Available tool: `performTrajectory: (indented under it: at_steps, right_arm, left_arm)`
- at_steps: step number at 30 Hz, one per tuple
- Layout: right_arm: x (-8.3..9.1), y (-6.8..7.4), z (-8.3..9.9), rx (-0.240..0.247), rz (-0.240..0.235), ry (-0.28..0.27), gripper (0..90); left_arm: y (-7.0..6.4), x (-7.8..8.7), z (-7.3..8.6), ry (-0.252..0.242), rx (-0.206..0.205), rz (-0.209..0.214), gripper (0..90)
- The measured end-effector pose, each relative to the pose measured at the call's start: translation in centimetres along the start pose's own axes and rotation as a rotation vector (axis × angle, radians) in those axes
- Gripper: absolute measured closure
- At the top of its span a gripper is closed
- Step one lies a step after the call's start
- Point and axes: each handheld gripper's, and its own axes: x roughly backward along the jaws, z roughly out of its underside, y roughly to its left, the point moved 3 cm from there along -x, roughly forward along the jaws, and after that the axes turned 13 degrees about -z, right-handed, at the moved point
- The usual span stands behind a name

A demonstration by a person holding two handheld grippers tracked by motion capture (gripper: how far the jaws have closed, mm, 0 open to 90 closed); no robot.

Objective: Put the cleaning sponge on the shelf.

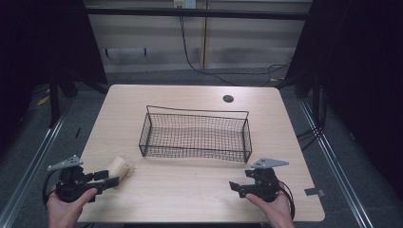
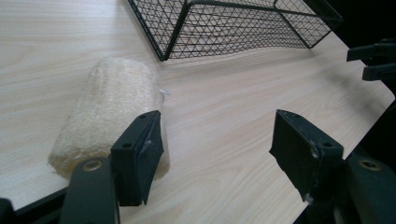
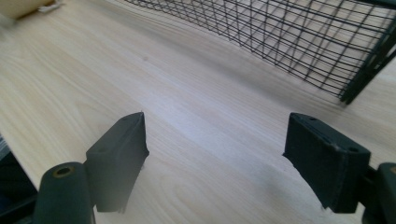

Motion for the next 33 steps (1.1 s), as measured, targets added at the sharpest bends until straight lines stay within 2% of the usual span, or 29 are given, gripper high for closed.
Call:
performTrajectory:
  at_steps: [2, 4, 6, 7, 8, 9, 11, 13, 14, 17, 18, 19, 20, 23, 24, 25, 26, 28, 29, 30, 31, 32, 33]
  right_arm:
    - [0.0, 0.1, 0.0, -0.003, -0.008, -0.001, 20.5]
    - [-0.1, 0.2, 0.0, 0.001, -0.024, 0.005, 21.2]
    - [-0.3, 0.4, 0.1, 0.006, -0.031, 0.023, 21.2]
    - [-0.3, 0.4, 0.0, 0.008, -0.028, 0.02, 21.3]
    - [-0.3, 0.5, 0.0, 0.011, -0.028, 0.017, 21.3]
    - [-0.3, 0.5, 0.0, 0.011, -0.035, 0.015, 21.3]
    - [-0.2, 0.5, 0.0, 0.011, -0.032, 0.012, 21.2]
    - [-0.2, 0.5, 0.0, 0.003, -0.03, 0.015, 21.2]
    - [-0.2, 0.5, 0.0, 0.002, -0.03, 0.014, 21.3]
    - [-0.2, 0.5, 0.0, 0.002, -0.038, 0.014, 21.3]
    - [-0.3, 0.5, 0.0, 0.001, -0.043, 0.015, 21.4]
    - [-0.3, 0.5, 0.0, 0.001, -0.043, 0.015, 21.4]
    - [-0.3, 0.5, -0.1, 0.006, -0.039, 0.019, 22.3]
    - [-0.2, 0.5, 0.0, 0.004, -0.034, 0.022, 22.3]
    - [-0.2, 0.3, 0.0, 0.0, -0.035, 0.018, 22.3]
    - [-0.1, 0.3, -0.1, 0.0, -0.033, 0.014, 22.3]
    - [-0.1, 0.3, -0.1, -0.002, -0.037, 0.012, 22.2]
    - [-0.2, 0.2, -0.1, -0.002, -0.043, 0.01, 22.0]
    - [-0.2, 0.2, -0.1, -0.002, -0.043, 0.01, 22.0]
    - [-0.2, 0.3, -0.1, -0.006, -0.045, 0.014, 22.0]
    - [-0.2, 0.3, -0.1, -0.006, -0.045, 0.014, 22.0]
    - [-0.3, 0.3, -0.1, -0.005, -0.049, 0.016, 22.3]
    - [-0.4, 0.3, -0.1, -0.008, -0.048, 0.02, 22.3]
  left_arm:
    - [-0.1, 0.0, 0.0, 0.003, -0.002, 0.006, 36.0]
    - [-0.2, -0.2, 0.0, 0.009, 0.002, 0.036, 36.2]
    - [-0.4, -0.2, 0.0, 0.006, 0.01, 0.058, 42.3]
    - [-0.5, -0.1, 0.0, 0.005, 0.014, 0.053, 43.4]
    - [-0.6, -0.1, -0.1, 0.011, -0.005, 0.029, 45.1]
    - [-0.6, 0.0, -0.2, 0.013, -0.016, 0.025, 45.6]
    - [-0.6, 0.0, -0.3, 0.012, -0.017, 0.016, 45.5]
    - [-0.5, 0.3, -0.7, 0.002, -0.034, -0.025, 46.0]
    - [-0.5, 0.6, -1.0, 0.015, -0.039, -0.059, 48.0]
    - [-0.4, 1.0, -1.4, 0.017, -0.017, -0.042, 43.8]
    - [-0.3, 1.2, -1.8, 0.055, -0.013, -0.071, 41.6]
    - [-0.3, 1.2, -1.8, 0.055, -0.013, -0.071, 39.7]
    - [-0.1, 1.3, -2.1, 0.075, -0.006, -0.095, 38.2]
    - [0.0, 1.1, -2.5, 0.087, -0.009, -0.108, 36.0]
    - [0.1, 0.7, -2.9, 0.115, -0.03, -0.111, 36.0]
    - [0.1, 0.7, -2.9, 0.115, -0.03, -0.111, 35.6]
    - [0.0, 0.4, -3.2, 0.159, -0.057, -0.116, 35.1]
    - [0.0, 0.2, -3.6, 0.168, -0.072, -0.123, 35.3]
    - [0.0, 0.2, -3.6, 0.168, -0.072, -0.123, 35.4]
    - [0.2, 0.0, -4.1, 0.205, -0.074, -0.151, 35.1]
    - [0.2, 0.0, -4.1, 0.205, -0.074, -0.151, 33.8]
    - [0.3, -0.4, -4.7, 0.23, -0.063, -0.178, 31.4]
    - [0.3, -0.5, -5.0, 0.23, -0.054, -0.188, 30.0]
